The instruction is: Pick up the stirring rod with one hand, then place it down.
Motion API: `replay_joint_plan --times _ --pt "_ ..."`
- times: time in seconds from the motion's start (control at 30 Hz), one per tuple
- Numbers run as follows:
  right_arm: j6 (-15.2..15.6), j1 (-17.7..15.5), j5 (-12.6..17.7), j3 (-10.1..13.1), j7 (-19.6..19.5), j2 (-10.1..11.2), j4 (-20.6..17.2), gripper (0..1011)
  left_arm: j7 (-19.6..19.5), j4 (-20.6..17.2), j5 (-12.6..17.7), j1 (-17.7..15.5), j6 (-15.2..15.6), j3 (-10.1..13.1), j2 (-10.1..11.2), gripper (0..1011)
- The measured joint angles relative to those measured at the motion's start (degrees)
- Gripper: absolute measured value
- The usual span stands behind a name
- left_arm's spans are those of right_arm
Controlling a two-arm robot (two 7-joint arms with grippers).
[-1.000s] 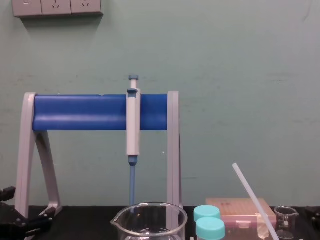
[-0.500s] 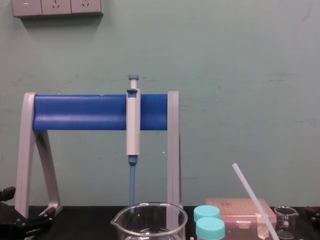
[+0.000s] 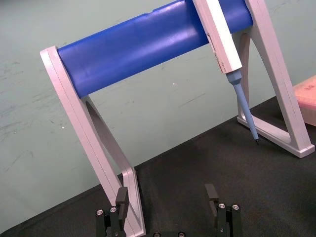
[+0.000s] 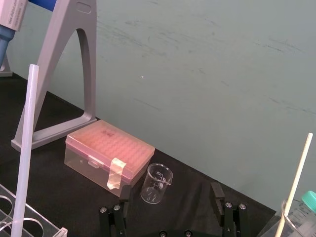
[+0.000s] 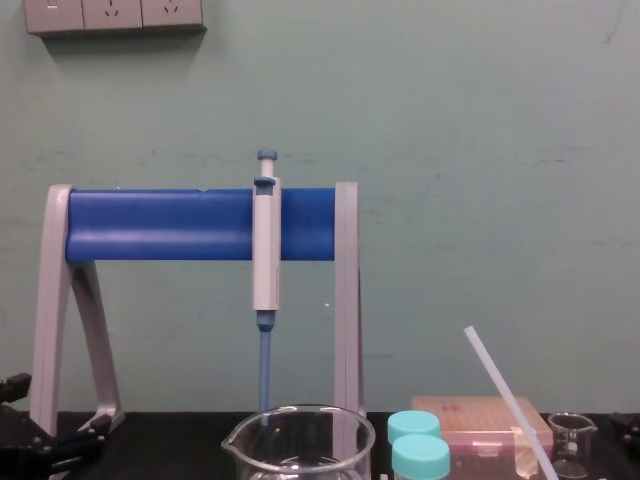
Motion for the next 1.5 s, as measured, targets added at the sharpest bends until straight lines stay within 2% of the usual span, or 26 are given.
replay_joint_plan --times 0.83,1.0,1.13,1.2,1.33,1.5 --pt "0.00 -0.01 -0.02 0.03 0.01 -0.01 0.00 1003 0.00 0.00 0.00 0.00 0.00 0.00 0.00 1001" --pt "-0.97 -0.89 -0.50 1.20 -0.42 -0.40 -0.81 1003 0.00 0.00 0.00 0.00 0.00 0.00 0.00 1000" --pt "-3.54 -2.02 -1.02 2.44 -1.11 -0.79 -1.79 1003 0.00 0.00 0.00 0.00 0.00 0.00 0.00 1000" --pt "-6.10 -2.73 -1.70 3.03 -1.55 -1.07 -2.37 1003 0.00 0.00 0.00 0.00 0.00 0.00 0.00 1000" --pt "-10.47 -3.44 -2.91 3.55 -1.44 -1.46 -3.18 1003 0.00 0.00 0.00 0.00 0.00 0.00 0.00 1000" --pt "-13.67 -3.37 -3.85 3.48 0.04 -1.68 -3.59 1003 0.00 0.00 0.00 0.00 0.00 0.00 0.00 1000"
